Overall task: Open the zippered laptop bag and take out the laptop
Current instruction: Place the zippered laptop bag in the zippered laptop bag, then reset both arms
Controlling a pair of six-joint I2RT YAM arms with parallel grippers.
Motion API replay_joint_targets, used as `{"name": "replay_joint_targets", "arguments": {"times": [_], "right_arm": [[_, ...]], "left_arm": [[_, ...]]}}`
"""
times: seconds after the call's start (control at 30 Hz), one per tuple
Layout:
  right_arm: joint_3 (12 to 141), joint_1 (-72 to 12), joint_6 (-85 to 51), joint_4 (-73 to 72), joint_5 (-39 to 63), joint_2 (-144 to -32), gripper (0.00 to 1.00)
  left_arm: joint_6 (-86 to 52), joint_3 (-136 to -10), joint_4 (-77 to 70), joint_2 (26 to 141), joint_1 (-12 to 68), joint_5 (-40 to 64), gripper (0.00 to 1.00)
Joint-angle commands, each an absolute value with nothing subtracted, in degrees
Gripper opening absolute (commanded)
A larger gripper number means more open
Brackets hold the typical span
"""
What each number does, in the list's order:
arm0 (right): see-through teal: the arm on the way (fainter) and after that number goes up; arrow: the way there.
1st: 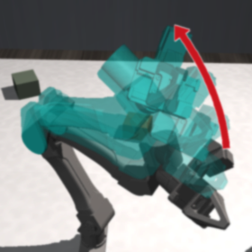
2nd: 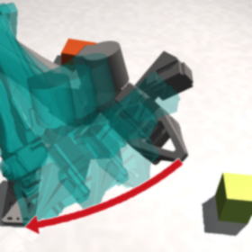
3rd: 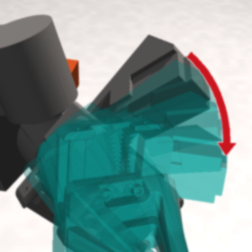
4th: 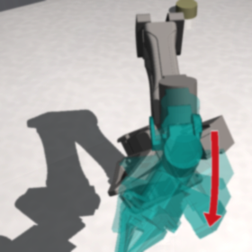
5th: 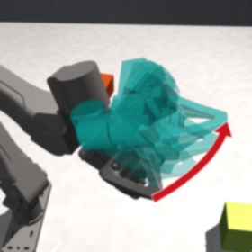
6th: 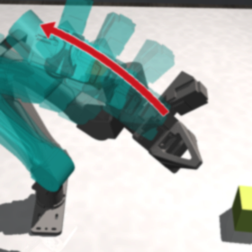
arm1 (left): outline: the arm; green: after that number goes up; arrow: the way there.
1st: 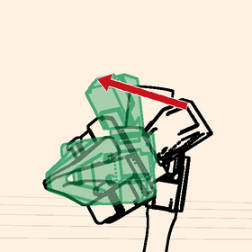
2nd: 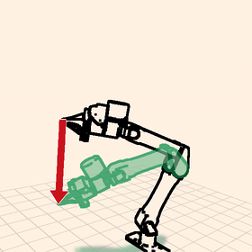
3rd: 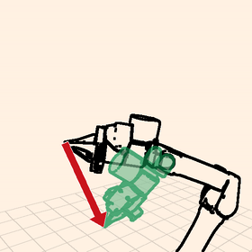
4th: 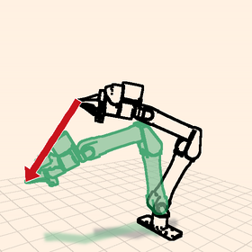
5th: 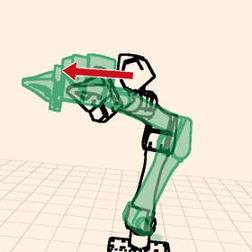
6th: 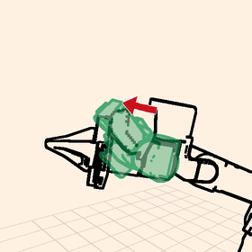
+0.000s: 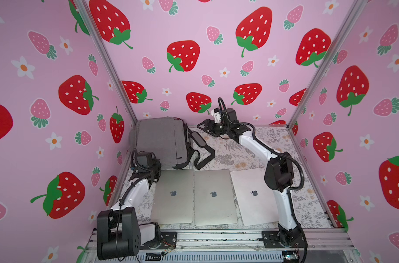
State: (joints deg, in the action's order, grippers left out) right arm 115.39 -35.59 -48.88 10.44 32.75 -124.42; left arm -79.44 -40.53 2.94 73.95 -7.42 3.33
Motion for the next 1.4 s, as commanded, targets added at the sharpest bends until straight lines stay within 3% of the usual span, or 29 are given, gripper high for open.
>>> {"name": "replay_joint_targets", "arguments": {"times": [0.0, 0.17, 0.43, 0.67, 0.9, 1.1, 1.37], "right_arm": [[109.1, -34.7, -45.1, 11.2, 32.1, -118.9, 0.84], [95.8, -32.7, -42.0, 12.0, 31.0, -108.9, 0.89], [76.2, -26.9, -36.4, 16.8, 28.7, -92.9, 1.0], [66.2, -18.7, -23.8, 29.5, 19.9, -79.9, 1.0], [54.3, -12.5, -11.7, 27.2, 0.1, -66.3, 0.99], [40.0, -11.3, -4.2, 11.5, -12.0, -59.4, 1.0], [29.3, -9.3, -0.5, -4.1, -17.1, -60.6, 1.0]], "left_arm": [[-77.3, -44.8, 1.4, 77.3, -8.6, 0.8, 0.0], [-76.8, -44.8, -0.7, 79.3, -9.2, 2.0, 0.04], [-72.2, -47.5, 2.4, 79.2, -9.9, 6.2, 0.48], [-64.1, -50.9, 18.1, 70.6, -10.4, 5.3, 0.99], [-38.7, -54.6, 30.5, 66.8, -8.7, 2.0, 0.99], [-17.4, -39.2, 14.3, 56.6, 4.8, -10.8, 0.99], [-9.8, -35.1, 1.7, 61.8, 7.1, -16.8, 0.99]]}}
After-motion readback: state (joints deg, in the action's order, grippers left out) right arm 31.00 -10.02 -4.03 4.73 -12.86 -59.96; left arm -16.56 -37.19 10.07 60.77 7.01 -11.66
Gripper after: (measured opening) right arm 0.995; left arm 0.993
